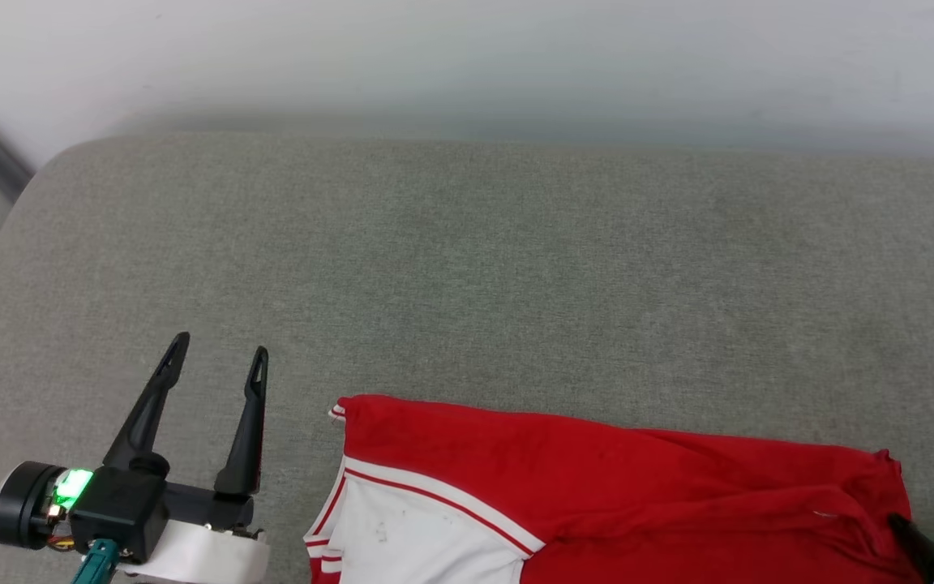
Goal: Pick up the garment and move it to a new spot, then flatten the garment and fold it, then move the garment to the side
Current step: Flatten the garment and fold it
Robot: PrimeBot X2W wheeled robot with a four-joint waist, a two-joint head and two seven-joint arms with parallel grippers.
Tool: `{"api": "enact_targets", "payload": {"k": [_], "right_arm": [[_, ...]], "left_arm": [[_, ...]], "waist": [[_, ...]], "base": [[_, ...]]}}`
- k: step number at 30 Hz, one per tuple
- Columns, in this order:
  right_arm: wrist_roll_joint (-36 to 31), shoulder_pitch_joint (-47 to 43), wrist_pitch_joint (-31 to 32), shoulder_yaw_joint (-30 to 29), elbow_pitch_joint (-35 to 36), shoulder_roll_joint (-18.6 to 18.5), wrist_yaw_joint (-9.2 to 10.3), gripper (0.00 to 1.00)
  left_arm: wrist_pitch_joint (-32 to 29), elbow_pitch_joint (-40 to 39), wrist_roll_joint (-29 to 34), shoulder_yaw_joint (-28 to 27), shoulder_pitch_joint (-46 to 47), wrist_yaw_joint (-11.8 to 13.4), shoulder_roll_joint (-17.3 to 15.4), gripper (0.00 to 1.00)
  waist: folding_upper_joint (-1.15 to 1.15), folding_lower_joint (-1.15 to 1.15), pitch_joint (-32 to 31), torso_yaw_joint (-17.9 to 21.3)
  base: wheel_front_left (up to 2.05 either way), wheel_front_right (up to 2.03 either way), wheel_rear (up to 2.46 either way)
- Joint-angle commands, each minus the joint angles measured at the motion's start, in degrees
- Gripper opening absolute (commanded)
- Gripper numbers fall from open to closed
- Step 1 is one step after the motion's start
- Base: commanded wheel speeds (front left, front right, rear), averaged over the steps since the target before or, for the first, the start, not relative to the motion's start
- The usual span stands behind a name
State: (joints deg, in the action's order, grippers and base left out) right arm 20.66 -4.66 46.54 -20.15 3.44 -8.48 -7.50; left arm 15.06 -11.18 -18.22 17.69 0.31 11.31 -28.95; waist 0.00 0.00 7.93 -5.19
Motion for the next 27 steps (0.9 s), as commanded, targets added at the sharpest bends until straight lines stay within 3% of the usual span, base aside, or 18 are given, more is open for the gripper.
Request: {"api": "enact_targets", "payload": {"k": [1, 7, 11, 17, 18, 19, 20, 27], "right_arm": [[-0.6, 0.9, -0.7, -0.8, -0.8, 0.6, 0.02, 1.00], [0.3, 2.4, -2.5, -2.3, -5.8, 3.5, 0.02, 1.00], [1.1, 2.2, -2.3, -1.5, -8.8, 4.5, 0.02, 1.00], [4.0, 0.2, -0.6, 4.3, -11.0, 6.0, -0.33, 1.00], [4.1, -0.2, -0.7, 5.1, -11.3, 5.9, -0.33, 0.50], [4.1, -0.4, -1.1, 5.7, -11.4, 5.7, -0.33, 0.15], [3.9, -0.6, -1.7, 6.2, -11.2, 5.3, -0.33, 0.00], [2.6, 0.4, -7.0, 5.0, -9.1, 0.4, 0.02, 0.00]], "left_arm": [[0.1, -0.1, 0.6, -0.9, -0.6, -0.1, 1.1, 1.00], [0.1, -0.6, 3.1, -6.0, -2.4, -3.3, 7.4, 1.00], [0.1, 0.3, 5.5, -7.6, -2.2, -5.8, 9.5, 1.00], [0.1, 0.9, 7.7, -10.3, -2.5, -8.4, 11.8, 1.00], [0.1, 1.0, 7.9, -10.6, -2.5, -8.9, 12.2, 1.00], [0.1, 1.1, 8.2, -10.8, -2.5, -9.3, 12.6, 1.00], [0.1, 1.3, 8.4, -11.1, -2.5, -9.7, 12.9, 1.00], [0.1, 2.7, 9.5, -12.7, -3.4, -12.3, 14.8, 1.00]], "waist": [[0.00, 0.00, 0.6, -0.5], [0.00, 0.00, 2.4, -1.9], [0.00, 0.00, 3.0, -2.4], [0.00, 0.00, 3.3, -2.6], [0.00, 0.00, 3.3, -2.6], [0.00, 0.00, 3.2, -2.6], [0.00, 0.00, 3.1, -2.5], [0.00, 0.00, 1.8, -1.7]], "base": [[0.00, 0.00, 0.00], [0.00, 0.00, 0.00], [0.00, 0.00, 0.00], [0.00, 0.00, 0.00], [0.00, 0.00, 0.00], [0.00, 0.00, 0.00], [0.00, 0.00, 0.00], [0.00, 0.00, 0.00]]}}
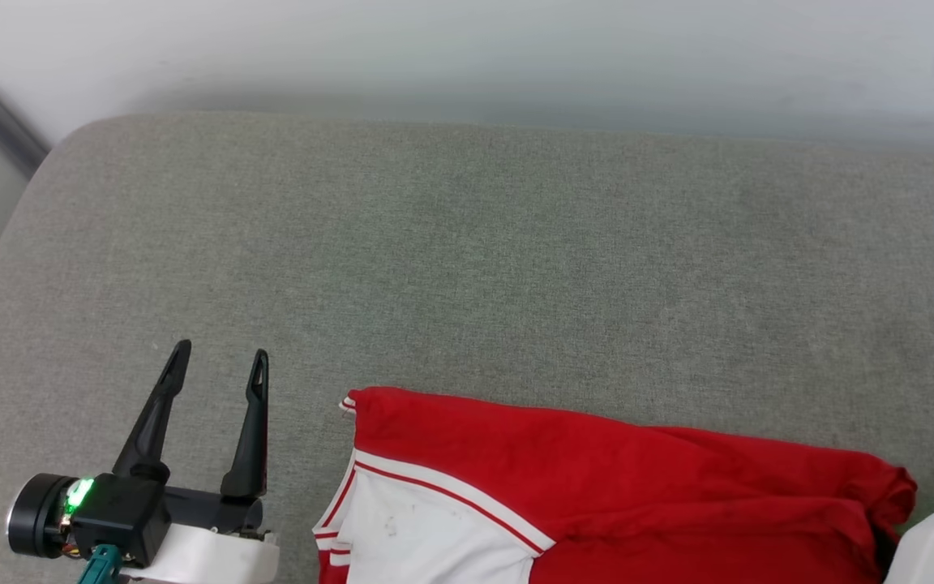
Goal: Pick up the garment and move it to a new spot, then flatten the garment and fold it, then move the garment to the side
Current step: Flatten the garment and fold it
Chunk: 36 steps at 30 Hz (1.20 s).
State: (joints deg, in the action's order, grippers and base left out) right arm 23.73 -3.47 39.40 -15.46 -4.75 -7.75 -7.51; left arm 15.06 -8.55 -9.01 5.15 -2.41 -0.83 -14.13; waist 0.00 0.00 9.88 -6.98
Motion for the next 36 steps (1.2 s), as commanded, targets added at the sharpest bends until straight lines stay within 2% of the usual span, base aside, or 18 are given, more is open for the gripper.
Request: {"api": "enact_targets", "payload": {"k": [1, 2, 13, 19, 24, 31, 36], "right_arm": [[-2.0, -0.9, -0.8, -0.1, -0.2, -1.9, 0.10, 0.00], [-3.2, -1.0, -1.3, -0.5, 0.3, -3.3, 0.09, 0.00], [-3.3, 0.2, -1.4, -8.2, -0.4, -7.5, 0.06, 0.00], [-0.3, 0.1, 0.5, -5.3, 3.3, -6.0, 0.03, 0.00], [0.0, -2.4, 3.4, -0.1, 9.5, -5.0, 0.03, 0.00], [4.0, -4.1, 9.8, 7.0, 18.1, 0.9, 0.03, 0.00], [7.3, -3.9, 11.6, 10.4, 20.5, 4.1, 0.03, 0.00]], "left_arm": [[0.1, 0.2, 0.2, -0.5, -0.7, -0.4, 0.3, 1.00], [0.1, 0.3, 0.2, -0.8, -0.7, -0.7, 0.7, 1.00], [0.1, 1.3, 1.6, -2.6, -1.8, -3.2, 2.4, 1.00], [0.1, 1.6, 2.2, -3.0, -2.2, -3.8, 3.0, 1.00], [0.1, 1.5, 2.6, -2.8, -2.8, -4.5, 3.4, 1.00], [0.1, 1.3, 2.8, -3.5, -3.1, -5.0, 3.7, 1.00], [0.1, 1.4, 3.0, -3.4, -3.2, -5.3, 4.3, 1.00]], "waist": [[0.00, 0.00, -0.3, 0.2], [0.00, 0.00, -0.5, 0.3], [0.00, 0.00, -1.8, 1.3], [0.00, 0.00, -2.9, 1.7], [0.00, 0.00, -4.3, 1.7], [0.00, 0.00, -5.0, 1.0], [0.00, 0.00, -5.2, -0.2]], "base": [[0.00, 0.00, 0.00], [0.00, 0.00, 0.00], [0.00, 0.00, 0.00], [0.00, 0.00, 0.00], [0.00, 0.00, 0.00], [0.00, 0.00, 0.00], [0.00, 0.00, 0.00]]}}
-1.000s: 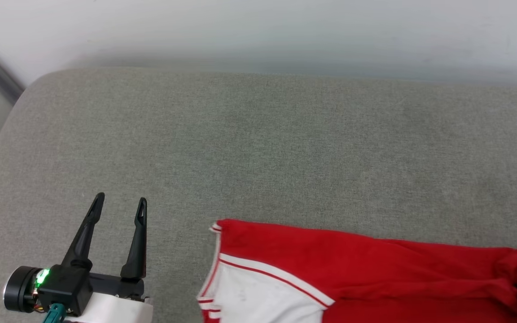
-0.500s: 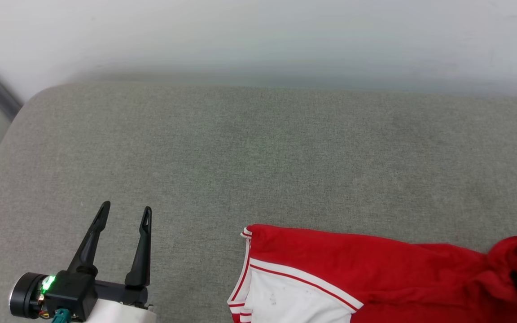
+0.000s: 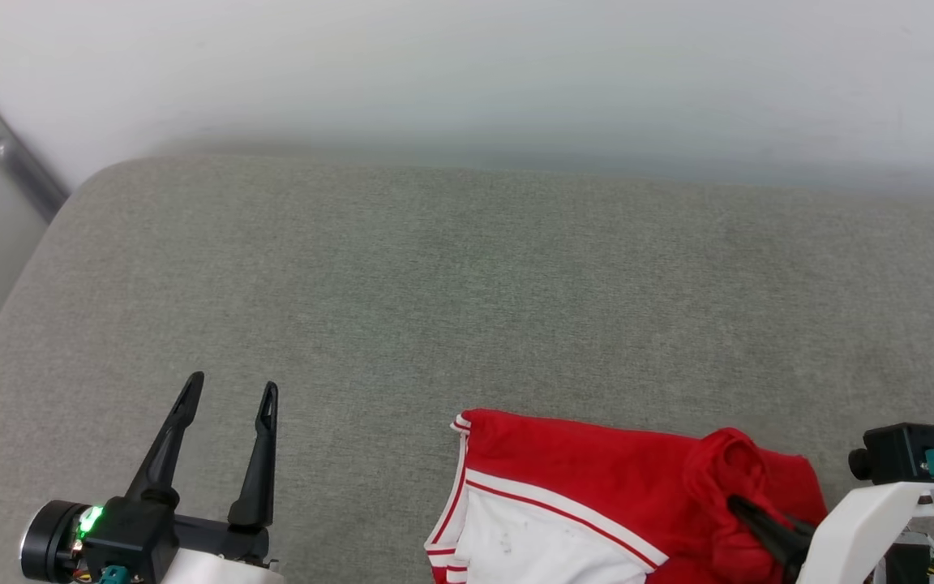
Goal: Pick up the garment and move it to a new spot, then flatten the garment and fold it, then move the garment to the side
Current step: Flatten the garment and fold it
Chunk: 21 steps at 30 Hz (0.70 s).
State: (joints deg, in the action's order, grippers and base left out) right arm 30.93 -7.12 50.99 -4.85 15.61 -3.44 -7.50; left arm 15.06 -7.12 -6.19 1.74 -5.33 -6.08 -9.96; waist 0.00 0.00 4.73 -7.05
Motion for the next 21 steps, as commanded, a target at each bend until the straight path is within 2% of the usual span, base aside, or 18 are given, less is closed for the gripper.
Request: {"api": "enact_targets", "payload": {"k": [1, 8, 20, 21], "right_arm": [[0.7, 0.0, 0.0, 0.2, 0.2, 0.2, 0.02, 0.00], [8.3, 1.1, -2.5, 6.3, -3.2, 0.7, 0.02, 0.00], [12.2, 9.6, -10.5, 16.9, -17.3, 0.6, 0.01, 0.00], [12.1, 10.3, -11.2, 17.3, -18.4, 0.6, 0.01, 0.46]], "left_arm": [[0.1, 0.1, 0.3, 0.0, -0.4, -0.2, 0.1, 1.00], [0.1, -0.2, 0.3, -1.5, -0.7, -0.4, 0.3, 1.00], [0.1, 0.8, 0.6, -1.2, 0.2, -0.9, 1.0, 1.00], [0.1, 1.0, 0.7, -1.1, 0.2, -0.9, 1.0, 1.00]], "waist": [[0.00, 0.00, -0.1, -0.3], [0.00, 0.00, -0.2, -2.0], [0.00, 0.00, 0.6, -5.2], [0.00, 0.00, 0.7, -5.5]], "base": [[0.00, 0.00, 0.00], [0.00, 0.00, 0.00], [0.00, 0.00, 0.00], [0.00, 0.00, 0.00]]}}
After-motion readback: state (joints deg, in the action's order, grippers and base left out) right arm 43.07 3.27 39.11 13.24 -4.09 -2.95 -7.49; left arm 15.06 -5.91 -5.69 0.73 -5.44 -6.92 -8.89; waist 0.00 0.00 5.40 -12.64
